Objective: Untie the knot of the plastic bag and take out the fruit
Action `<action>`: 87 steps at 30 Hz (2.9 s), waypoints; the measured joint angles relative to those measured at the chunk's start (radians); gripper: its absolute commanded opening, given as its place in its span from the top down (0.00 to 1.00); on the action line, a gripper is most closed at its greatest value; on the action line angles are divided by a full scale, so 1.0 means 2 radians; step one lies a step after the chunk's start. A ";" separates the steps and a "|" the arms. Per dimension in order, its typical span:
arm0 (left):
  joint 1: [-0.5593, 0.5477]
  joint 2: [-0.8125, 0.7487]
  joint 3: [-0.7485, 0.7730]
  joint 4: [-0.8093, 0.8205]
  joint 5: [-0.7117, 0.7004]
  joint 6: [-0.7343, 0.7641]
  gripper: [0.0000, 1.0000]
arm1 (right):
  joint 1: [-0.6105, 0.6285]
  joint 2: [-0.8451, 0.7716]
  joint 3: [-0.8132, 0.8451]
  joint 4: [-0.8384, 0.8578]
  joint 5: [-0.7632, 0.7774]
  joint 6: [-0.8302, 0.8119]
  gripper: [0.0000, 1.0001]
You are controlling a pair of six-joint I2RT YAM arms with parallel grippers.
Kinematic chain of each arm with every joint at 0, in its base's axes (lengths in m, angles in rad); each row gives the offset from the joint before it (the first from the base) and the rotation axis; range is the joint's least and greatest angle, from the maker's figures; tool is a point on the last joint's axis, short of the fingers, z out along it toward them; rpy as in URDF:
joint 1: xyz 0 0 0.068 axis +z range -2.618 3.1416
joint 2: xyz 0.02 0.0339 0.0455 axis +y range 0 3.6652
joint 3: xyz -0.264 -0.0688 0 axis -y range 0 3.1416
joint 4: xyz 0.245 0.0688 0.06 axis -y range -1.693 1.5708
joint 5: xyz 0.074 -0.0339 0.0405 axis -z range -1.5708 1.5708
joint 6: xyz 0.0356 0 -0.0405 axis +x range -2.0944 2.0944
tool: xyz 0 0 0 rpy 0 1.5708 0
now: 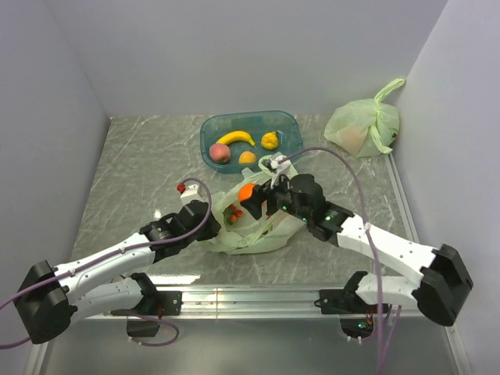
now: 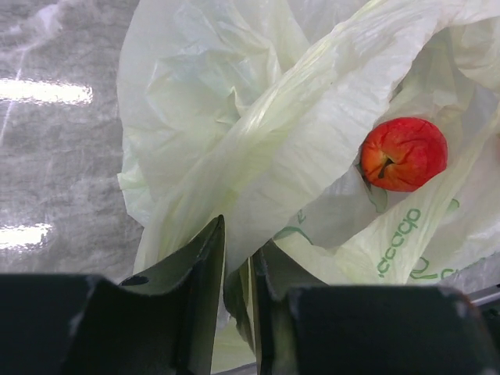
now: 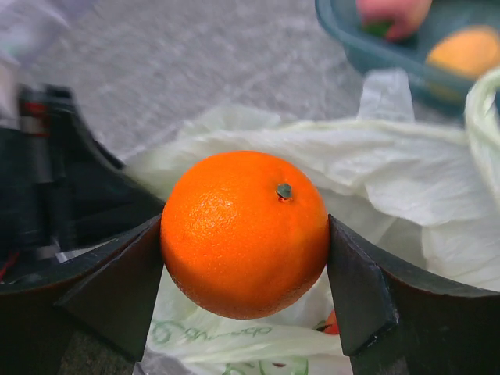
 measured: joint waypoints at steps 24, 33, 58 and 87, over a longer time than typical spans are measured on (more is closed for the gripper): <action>0.000 -0.030 -0.015 -0.013 0.022 0.002 0.74 | -0.145 0.414 0.456 -0.097 0.099 0.022 0.07; 0.000 -0.007 -0.017 -0.009 0.030 0.006 0.74 | -0.144 0.332 0.364 -0.091 0.077 0.012 0.15; -0.009 -0.041 -0.052 -0.036 0.031 -0.021 0.75 | 0.071 0.201 0.044 -0.044 0.021 -0.008 0.24; -0.023 -0.019 -0.032 -0.059 -0.004 -0.020 0.76 | 0.069 0.170 0.001 0.043 0.075 0.027 1.00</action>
